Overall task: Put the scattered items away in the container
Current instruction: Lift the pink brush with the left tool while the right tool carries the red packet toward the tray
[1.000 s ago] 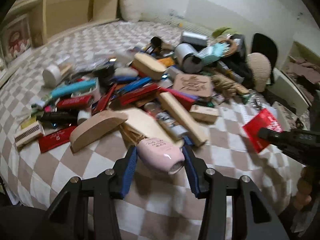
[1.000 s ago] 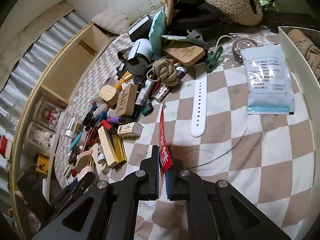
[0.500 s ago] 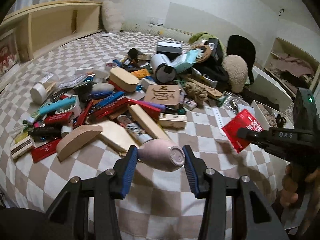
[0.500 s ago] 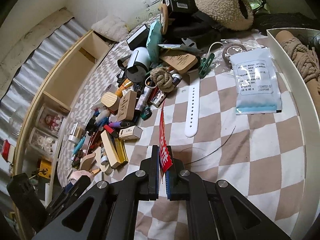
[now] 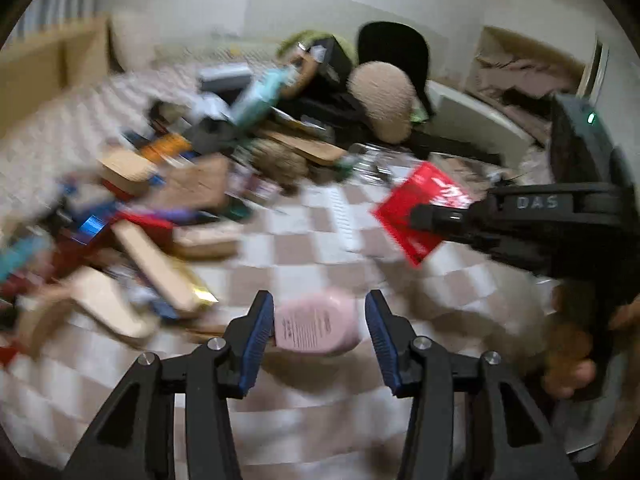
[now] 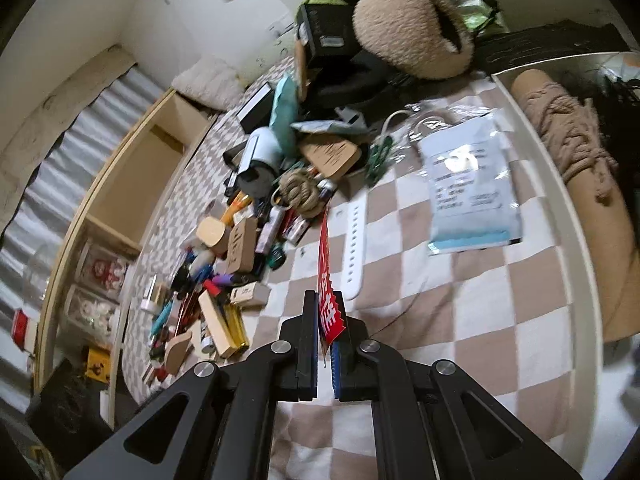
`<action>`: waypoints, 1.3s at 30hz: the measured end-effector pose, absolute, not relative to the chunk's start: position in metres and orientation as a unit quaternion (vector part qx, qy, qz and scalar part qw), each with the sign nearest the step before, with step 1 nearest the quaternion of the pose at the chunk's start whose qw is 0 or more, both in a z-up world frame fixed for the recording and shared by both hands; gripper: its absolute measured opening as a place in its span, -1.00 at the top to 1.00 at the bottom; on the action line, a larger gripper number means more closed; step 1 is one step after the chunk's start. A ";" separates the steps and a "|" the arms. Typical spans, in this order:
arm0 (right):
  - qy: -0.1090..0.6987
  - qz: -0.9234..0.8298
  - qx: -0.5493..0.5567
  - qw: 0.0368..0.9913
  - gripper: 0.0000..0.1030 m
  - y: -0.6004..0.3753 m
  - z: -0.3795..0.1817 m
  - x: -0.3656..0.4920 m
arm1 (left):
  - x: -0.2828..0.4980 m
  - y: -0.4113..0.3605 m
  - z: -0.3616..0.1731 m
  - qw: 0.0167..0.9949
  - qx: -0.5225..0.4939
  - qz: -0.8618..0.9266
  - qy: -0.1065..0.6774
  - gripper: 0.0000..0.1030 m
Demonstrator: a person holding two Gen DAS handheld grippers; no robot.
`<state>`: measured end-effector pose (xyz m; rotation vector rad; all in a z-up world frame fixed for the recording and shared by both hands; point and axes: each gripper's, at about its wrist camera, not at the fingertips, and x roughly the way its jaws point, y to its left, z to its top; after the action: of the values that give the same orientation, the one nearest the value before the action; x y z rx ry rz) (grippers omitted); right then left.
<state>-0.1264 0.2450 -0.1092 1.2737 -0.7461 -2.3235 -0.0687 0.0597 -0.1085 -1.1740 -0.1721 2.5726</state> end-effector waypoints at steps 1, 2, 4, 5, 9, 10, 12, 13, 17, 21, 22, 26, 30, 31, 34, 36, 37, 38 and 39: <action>-0.271 -0.828 0.453 0.191 0.89 0.249 -0.109 -0.127 | -0.069 0.060 -0.110 0.151 -0.411 0.897 -0.062 0.07; -0.275 -0.827 0.452 0.189 0.89 0.252 -0.109 -0.127 | -0.070 0.061 -0.111 0.148 -0.413 0.896 -0.064 0.07; -0.281 -0.827 0.449 0.187 0.89 0.257 -0.108 -0.128 | -0.069 0.062 -0.113 0.141 -0.416 0.896 -0.062 0.07; -0.284 -0.827 0.448 0.186 0.89 0.259 -0.108 -0.128 | -0.067 0.060 -0.115 0.136 -0.422 0.894 -0.061 0.07; -0.289 -0.826 0.446 0.189 0.89 0.262 -0.108 -0.128 | -0.058 0.050 -0.125 0.120 -0.447 0.883 -0.082 -0.08; -0.290 -0.826 0.445 0.189 0.89 0.263 -0.107 -0.128 | -0.056 0.047 -0.127 0.117 -0.452 0.880 -0.088 -0.15; -0.291 -0.825 0.445 0.191 0.89 0.263 -0.107 -0.128 | -0.054 0.046 -0.132 0.121 -0.459 0.874 -0.108 -0.35; -0.291 -0.825 0.445 0.192 0.89 0.262 -0.107 -0.128 | -0.056 0.047 -0.133 0.117 -0.461 0.873 -0.108 -0.38; -0.290 -0.824 0.446 0.194 0.89 0.262 -0.107 -0.127 | -0.068 0.055 -0.137 0.106 -0.464 0.873 -0.108 -0.42; -0.295 -0.823 0.447 0.191 0.89 0.265 -0.109 -0.128 | -0.085 0.063 -0.135 0.105 -0.456 0.878 -0.105 -0.47; -0.296 -0.822 0.448 0.190 0.89 0.266 -0.109 -0.129 | -0.089 0.065 -0.135 0.108 -0.457 0.877 -0.101 -0.47; -0.299 -0.822 0.448 0.186 0.89 0.270 -0.110 -0.130 | -0.106 0.075 -0.134 0.129 -0.454 0.877 -0.085 -0.47; -0.303 -0.821 0.449 0.181 0.89 0.273 -0.111 -0.132 | -0.117 0.086 -0.136 0.138 -0.455 0.877 -0.065 -0.22; -0.303 -0.821 0.449 0.180 0.89 0.274 -0.111 -0.132 | -0.119 0.088 -0.137 0.141 -0.455 0.877 -0.059 -0.22; -0.301 -0.821 0.451 0.179 0.89 0.274 -0.112 -0.133 | -0.122 0.094 -0.140 0.140 -0.456 0.878 -0.043 -0.20; -0.299 -0.821 0.452 0.180 0.89 0.274 -0.112 -0.133 | -0.123 0.096 -0.142 0.136 -0.457 0.878 -0.034 -0.13; -0.298 -0.821 0.453 0.180 0.89 0.274 -0.112 -0.133 | -0.123 0.097 -0.143 0.133 -0.458 0.879 -0.029 -0.05; -0.297 -0.821 0.453 0.179 0.89 0.273 -0.112 -0.133 | -0.124 0.097 -0.144 0.131 -0.458 0.879 -0.024 0.11; -0.295 -0.822 0.453 0.179 0.88 0.273 -0.112 -0.133 | -0.124 0.097 -0.145 0.131 -0.458 0.879 -0.019 0.23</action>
<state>-0.1335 0.2729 -0.1119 1.2819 -0.8351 -2.3239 -0.1236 0.0965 -0.1448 -1.3303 -0.0566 2.5527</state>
